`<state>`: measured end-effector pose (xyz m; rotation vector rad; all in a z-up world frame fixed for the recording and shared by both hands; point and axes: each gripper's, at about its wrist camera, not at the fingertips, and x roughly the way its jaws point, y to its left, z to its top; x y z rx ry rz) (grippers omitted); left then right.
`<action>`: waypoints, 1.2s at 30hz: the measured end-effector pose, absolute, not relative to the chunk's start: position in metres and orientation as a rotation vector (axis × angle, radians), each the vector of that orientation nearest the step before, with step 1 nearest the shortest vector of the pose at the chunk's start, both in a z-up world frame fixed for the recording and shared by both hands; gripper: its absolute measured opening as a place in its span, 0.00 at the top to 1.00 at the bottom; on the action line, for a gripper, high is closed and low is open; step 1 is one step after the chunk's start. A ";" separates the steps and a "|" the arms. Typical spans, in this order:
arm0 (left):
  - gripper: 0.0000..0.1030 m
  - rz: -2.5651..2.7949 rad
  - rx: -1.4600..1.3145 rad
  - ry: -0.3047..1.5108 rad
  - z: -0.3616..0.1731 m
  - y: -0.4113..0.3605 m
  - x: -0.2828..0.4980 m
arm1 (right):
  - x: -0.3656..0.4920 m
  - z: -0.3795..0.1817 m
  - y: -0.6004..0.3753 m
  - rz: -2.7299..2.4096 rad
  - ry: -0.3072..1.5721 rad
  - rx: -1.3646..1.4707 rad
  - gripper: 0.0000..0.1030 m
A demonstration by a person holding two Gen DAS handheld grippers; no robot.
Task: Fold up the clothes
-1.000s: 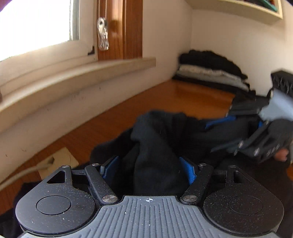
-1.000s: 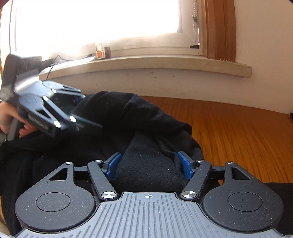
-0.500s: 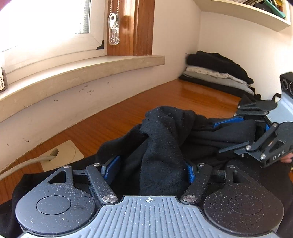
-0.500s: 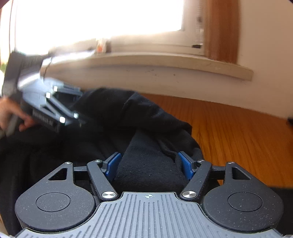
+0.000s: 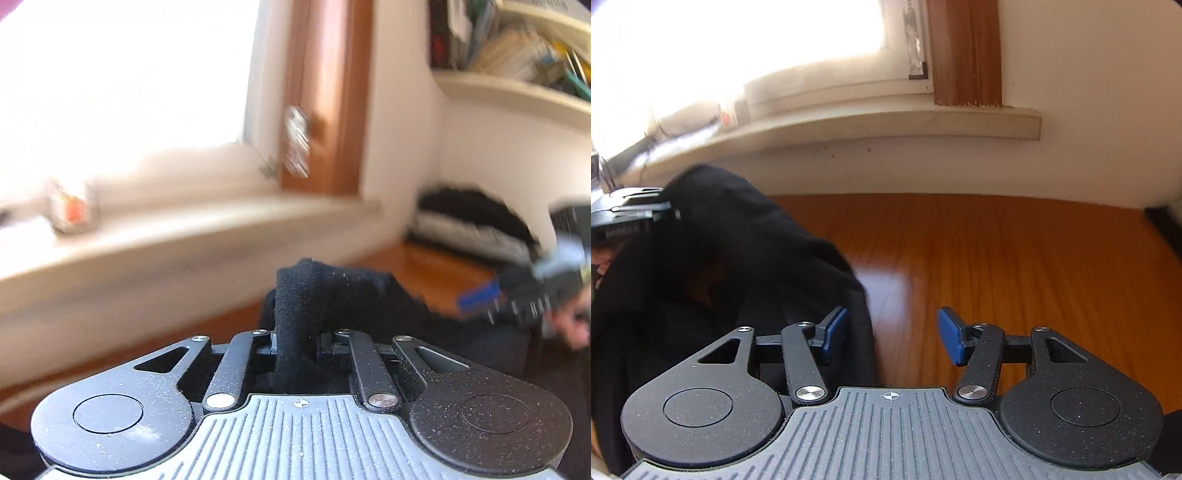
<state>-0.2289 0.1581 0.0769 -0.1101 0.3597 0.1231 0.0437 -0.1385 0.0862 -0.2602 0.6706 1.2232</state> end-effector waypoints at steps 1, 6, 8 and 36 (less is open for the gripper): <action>0.87 0.137 -0.120 0.346 0.080 0.164 -0.233 | 0.042 0.086 -0.138 1.248 0.679 -0.243 0.47; 0.87 0.177 -0.143 0.344 0.083 0.179 -0.239 | 0.029 0.091 -0.132 1.320 0.701 -0.227 0.46; 0.87 0.186 -0.144 0.347 0.083 0.180 -0.238 | 0.026 0.092 -0.133 1.317 0.699 -0.232 0.46; 0.87 0.199 -0.152 0.398 0.078 0.181 -0.228 | 0.006 0.079 -0.142 1.384 0.750 -0.204 0.73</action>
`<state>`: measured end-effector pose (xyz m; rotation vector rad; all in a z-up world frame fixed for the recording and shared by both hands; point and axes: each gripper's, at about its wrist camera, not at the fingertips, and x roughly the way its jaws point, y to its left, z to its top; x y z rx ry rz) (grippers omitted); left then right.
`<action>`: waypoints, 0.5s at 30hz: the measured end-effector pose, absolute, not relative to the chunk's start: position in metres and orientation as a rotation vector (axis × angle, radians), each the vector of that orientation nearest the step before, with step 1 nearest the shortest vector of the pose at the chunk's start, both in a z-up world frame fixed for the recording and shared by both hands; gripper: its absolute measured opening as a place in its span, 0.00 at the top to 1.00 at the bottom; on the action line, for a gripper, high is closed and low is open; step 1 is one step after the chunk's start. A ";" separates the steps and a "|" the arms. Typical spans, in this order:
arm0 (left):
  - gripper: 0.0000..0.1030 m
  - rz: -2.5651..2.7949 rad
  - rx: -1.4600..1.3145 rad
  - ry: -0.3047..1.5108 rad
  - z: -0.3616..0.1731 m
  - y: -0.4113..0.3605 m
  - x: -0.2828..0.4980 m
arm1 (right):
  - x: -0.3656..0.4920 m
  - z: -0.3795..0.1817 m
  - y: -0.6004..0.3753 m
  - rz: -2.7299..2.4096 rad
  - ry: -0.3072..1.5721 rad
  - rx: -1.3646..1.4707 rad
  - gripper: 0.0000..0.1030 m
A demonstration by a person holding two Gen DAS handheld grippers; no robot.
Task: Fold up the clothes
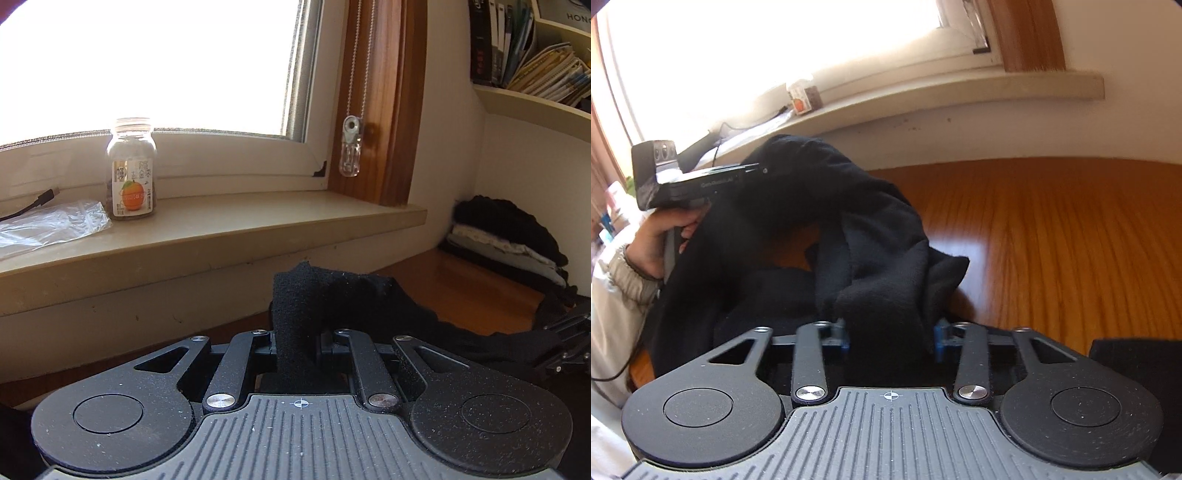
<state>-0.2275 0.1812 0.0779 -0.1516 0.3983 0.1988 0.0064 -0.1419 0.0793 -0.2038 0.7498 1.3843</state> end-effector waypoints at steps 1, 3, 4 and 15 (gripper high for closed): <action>0.87 0.203 -0.148 0.389 0.079 0.180 -0.228 | 0.006 0.083 -0.142 1.372 0.732 -0.207 0.75; 0.87 0.206 -0.144 0.363 0.082 0.179 -0.231 | 0.009 0.092 -0.140 1.347 0.693 -0.229 0.76; 0.87 0.205 -0.145 0.352 0.084 0.178 -0.233 | 0.010 0.098 -0.139 1.321 0.664 -0.247 0.77; 0.79 0.028 -0.054 0.366 0.089 0.147 -0.228 | 0.035 0.170 -0.126 0.861 0.217 -0.476 0.76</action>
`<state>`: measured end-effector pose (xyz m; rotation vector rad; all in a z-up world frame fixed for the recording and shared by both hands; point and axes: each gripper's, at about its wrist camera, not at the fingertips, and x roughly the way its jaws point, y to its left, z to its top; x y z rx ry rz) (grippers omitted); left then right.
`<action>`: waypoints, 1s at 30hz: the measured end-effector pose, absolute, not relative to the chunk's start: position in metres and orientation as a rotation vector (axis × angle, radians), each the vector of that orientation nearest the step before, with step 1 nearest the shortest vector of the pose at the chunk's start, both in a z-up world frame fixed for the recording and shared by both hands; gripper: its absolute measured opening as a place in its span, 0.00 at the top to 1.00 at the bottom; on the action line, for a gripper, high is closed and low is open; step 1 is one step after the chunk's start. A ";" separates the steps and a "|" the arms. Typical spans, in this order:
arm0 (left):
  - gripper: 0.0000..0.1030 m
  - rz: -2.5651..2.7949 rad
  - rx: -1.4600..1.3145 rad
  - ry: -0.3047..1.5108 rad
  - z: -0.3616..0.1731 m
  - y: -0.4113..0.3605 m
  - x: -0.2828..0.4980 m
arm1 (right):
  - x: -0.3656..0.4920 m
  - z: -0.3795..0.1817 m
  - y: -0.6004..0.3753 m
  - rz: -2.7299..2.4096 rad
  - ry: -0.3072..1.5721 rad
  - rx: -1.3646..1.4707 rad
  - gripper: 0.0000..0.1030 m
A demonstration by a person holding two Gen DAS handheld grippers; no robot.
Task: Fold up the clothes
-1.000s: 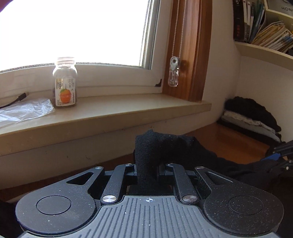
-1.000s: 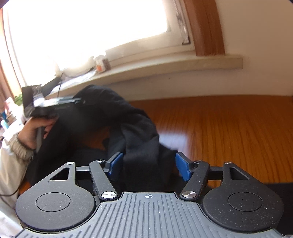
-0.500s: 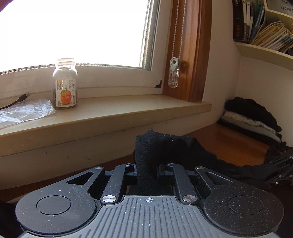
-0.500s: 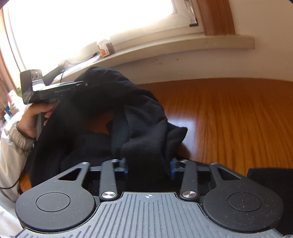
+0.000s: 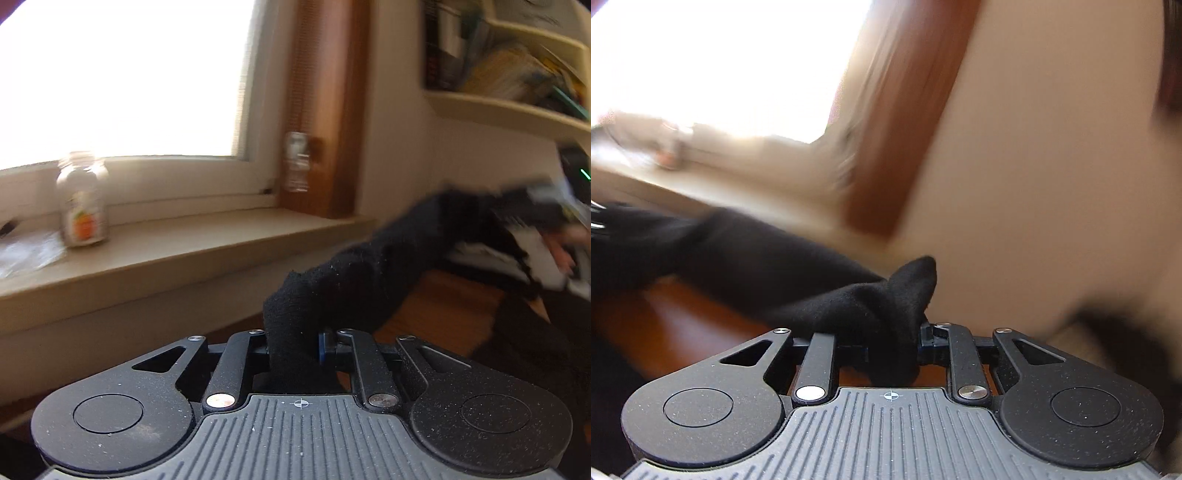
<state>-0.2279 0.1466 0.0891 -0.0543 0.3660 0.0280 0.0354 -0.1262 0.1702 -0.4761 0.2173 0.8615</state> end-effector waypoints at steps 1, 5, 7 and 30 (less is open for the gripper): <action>0.77 0.016 -0.044 0.381 0.088 0.143 -0.227 | 0.035 0.171 -0.124 0.832 0.208 -0.471 0.67; 0.58 -0.002 -0.056 0.434 0.082 0.142 -0.222 | 0.048 0.151 -0.119 0.858 0.346 -0.462 0.55; 0.46 0.002 -0.078 0.447 0.080 0.147 -0.221 | 0.059 0.134 -0.125 0.851 0.413 -0.444 0.49; 0.34 0.100 -0.069 0.467 0.068 0.157 -0.220 | 0.080 0.077 -0.225 0.874 0.596 -0.263 0.35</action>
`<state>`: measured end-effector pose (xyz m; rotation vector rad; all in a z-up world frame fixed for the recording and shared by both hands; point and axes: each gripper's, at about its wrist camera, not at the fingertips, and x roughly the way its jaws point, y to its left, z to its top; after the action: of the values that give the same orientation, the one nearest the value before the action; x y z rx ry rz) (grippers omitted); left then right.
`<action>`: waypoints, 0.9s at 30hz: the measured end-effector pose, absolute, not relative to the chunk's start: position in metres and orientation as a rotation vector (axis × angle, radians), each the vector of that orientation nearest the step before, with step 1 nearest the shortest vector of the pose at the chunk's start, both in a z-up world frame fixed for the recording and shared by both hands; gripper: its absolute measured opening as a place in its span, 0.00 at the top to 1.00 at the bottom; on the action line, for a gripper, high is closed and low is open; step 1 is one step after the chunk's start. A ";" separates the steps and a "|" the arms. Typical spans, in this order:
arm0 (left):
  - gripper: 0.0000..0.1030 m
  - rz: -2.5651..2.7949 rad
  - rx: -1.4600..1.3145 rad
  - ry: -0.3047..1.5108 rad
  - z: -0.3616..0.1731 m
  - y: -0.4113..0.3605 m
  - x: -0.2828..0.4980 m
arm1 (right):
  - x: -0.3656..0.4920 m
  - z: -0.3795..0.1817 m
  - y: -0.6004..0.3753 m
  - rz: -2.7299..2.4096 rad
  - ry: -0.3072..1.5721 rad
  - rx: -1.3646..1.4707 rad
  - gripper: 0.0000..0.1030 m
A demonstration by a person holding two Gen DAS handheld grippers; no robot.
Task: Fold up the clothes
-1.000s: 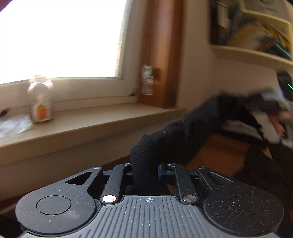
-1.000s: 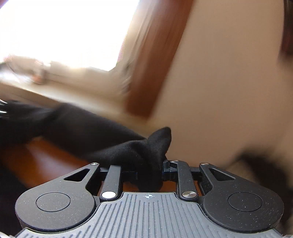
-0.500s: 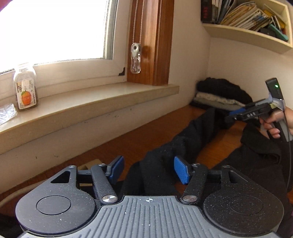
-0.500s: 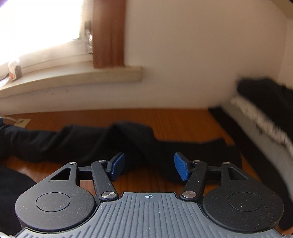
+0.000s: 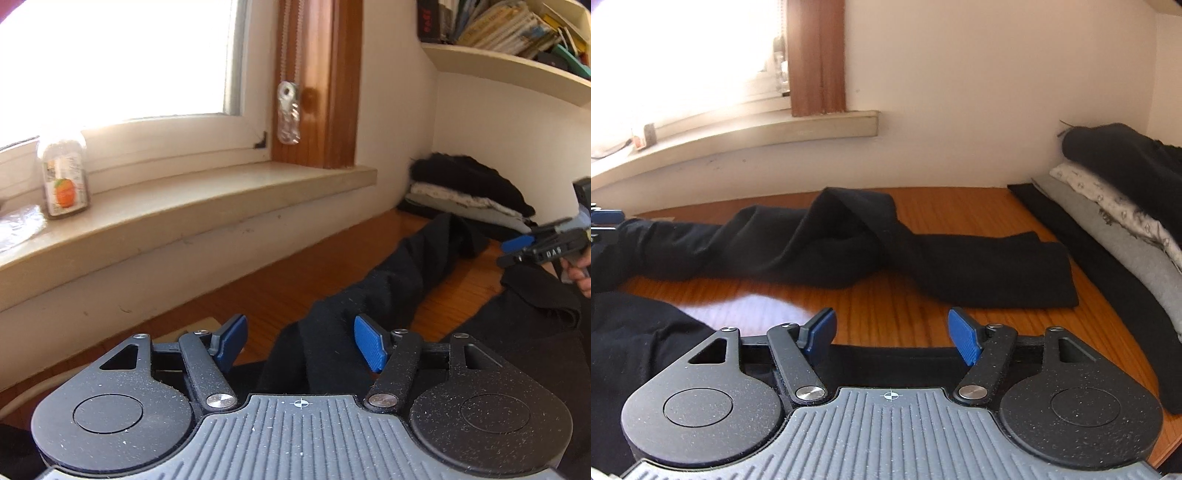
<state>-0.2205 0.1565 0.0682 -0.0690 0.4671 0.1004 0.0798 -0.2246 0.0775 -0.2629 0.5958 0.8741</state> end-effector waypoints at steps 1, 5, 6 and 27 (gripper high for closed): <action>0.34 0.130 -0.078 0.451 0.071 0.160 -0.223 | 0.082 0.075 -0.224 0.870 0.598 -0.264 0.35; 0.34 0.208 -0.133 0.420 0.077 0.180 -0.234 | 0.092 0.063 -0.218 0.839 0.611 -0.292 0.35; 0.34 0.219 -0.133 0.423 0.078 0.183 -0.235 | 0.093 0.060 -0.218 0.833 0.616 -0.293 0.35; 0.69 0.074 -0.168 0.465 0.068 0.171 -0.226 | 0.118 0.054 -0.211 0.833 0.612 -0.257 0.27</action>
<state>-0.2261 0.1707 0.0681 -0.1683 0.4650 0.0741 0.1182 -0.2111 0.0542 -0.2571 0.6116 0.8329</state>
